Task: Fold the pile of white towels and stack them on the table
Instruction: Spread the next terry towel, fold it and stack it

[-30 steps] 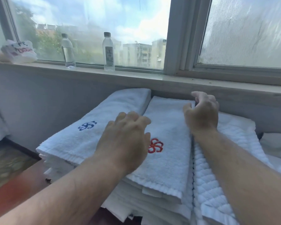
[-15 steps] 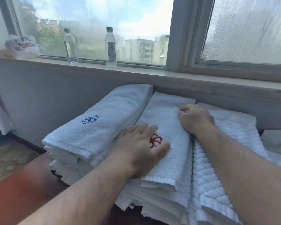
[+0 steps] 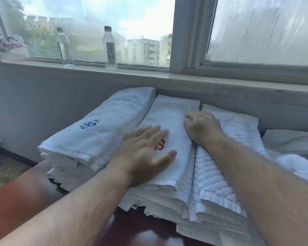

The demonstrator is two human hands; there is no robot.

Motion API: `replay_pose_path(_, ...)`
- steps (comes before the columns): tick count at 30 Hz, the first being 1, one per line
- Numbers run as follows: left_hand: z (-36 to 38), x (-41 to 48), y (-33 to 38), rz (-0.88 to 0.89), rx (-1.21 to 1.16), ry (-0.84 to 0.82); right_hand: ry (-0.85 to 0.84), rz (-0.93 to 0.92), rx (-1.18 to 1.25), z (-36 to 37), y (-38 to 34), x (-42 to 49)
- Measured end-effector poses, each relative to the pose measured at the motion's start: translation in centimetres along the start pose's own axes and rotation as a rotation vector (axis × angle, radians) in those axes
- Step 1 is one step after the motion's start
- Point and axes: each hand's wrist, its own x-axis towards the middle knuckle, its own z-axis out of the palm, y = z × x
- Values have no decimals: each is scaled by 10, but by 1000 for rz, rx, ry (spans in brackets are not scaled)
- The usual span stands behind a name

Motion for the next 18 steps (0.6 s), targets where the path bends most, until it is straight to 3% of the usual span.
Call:
replay_pose_path(10,-1,1,2,31,28,-103,-151,74,-24,2,3,5)
replay_pose_path(18,-7,-2,10,-10,129,-172,-175,-6,133,-43,-11,-97)
